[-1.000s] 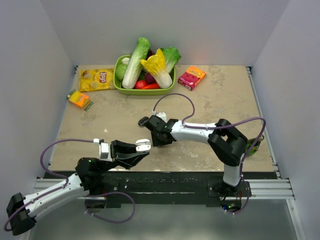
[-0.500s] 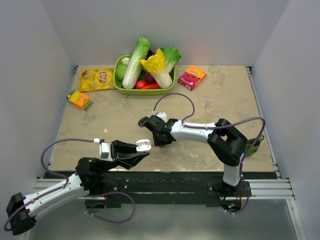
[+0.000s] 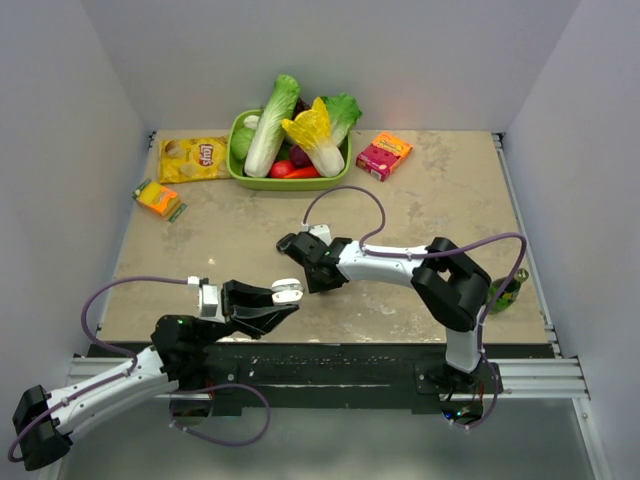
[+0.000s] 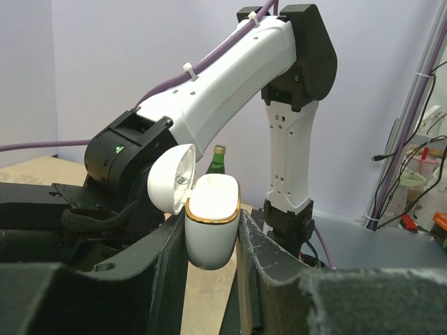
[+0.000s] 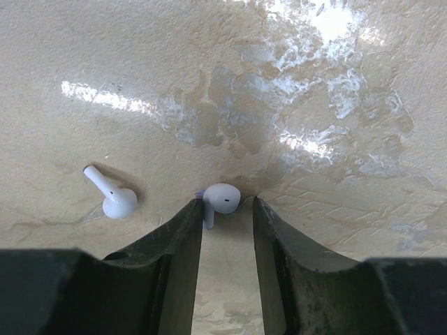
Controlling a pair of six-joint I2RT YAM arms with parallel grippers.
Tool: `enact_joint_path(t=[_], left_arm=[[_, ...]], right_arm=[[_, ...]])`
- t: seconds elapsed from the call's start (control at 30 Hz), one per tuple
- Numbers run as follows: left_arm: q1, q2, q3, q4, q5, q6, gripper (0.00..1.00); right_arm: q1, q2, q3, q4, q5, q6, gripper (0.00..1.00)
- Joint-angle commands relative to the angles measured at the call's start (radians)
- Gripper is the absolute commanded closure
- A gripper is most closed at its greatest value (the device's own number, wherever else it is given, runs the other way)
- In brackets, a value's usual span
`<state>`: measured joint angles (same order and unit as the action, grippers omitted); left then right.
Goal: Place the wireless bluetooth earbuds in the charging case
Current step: Pick up the earbud from the center of the board.
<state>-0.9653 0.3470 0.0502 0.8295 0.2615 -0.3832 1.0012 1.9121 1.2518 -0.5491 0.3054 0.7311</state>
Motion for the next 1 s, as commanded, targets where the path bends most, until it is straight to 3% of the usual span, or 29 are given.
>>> enact_joint_path(t=[0.0,0.3,0.97], left_arm=[[-0.007,-0.009,-0.19,0.037,0.007,-0.014,1.0],[-0.007,-0.014,-0.191,0.031,0.001,-0.014,1.0],[-0.007,-0.017,-0.19,0.025,0.002,-0.011,1.0]], right_arm=[[0.014,0.103,-0.043,-0.048,-0.06,0.014,0.61],[0.014,0.13,-0.005,-0.067,-0.058,-0.002,0.57],[0.008,0.165,-0.012,-0.063,-0.042,-0.01,0.59]])
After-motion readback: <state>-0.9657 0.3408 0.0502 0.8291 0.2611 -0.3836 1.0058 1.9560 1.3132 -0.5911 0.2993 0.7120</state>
